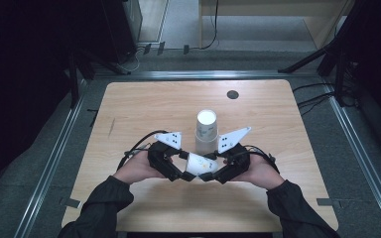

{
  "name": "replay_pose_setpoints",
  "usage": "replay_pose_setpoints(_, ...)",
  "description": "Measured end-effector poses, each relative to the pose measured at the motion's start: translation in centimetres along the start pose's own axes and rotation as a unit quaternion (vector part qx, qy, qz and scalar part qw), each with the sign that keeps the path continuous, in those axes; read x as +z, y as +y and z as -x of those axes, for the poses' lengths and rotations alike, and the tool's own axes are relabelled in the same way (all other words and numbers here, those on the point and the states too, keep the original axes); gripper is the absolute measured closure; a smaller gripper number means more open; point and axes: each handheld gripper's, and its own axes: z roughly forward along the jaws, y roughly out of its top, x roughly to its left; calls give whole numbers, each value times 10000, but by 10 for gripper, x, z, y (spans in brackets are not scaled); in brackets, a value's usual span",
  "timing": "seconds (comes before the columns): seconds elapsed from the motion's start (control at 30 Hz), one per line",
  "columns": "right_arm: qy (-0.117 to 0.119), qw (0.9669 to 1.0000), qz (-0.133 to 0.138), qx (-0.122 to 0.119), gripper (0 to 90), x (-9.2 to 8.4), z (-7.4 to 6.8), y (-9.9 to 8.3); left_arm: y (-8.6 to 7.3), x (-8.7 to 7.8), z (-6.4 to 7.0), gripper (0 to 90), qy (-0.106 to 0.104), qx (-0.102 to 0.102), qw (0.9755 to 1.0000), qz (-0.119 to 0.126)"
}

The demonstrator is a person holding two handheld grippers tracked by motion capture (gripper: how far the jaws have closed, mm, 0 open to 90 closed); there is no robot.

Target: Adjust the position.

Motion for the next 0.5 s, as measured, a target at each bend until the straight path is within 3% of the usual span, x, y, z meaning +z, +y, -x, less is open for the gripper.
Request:
replay_pose_setpoints(0.37,-15,10000,-28,26,307,1,0,0,-1,-2,-1,267,7,-46,10000,9)
replay_pose_setpoints(0.47,-94,9999,-74,74,258,1,1,-1,-1,-8,-2,267,92,-78,9999,-24)
replay_pose_setpoints(0.5,-107,9999,-82,95,254,1,2,-1,0,-10,-2,267,236,-24,9997,-56)
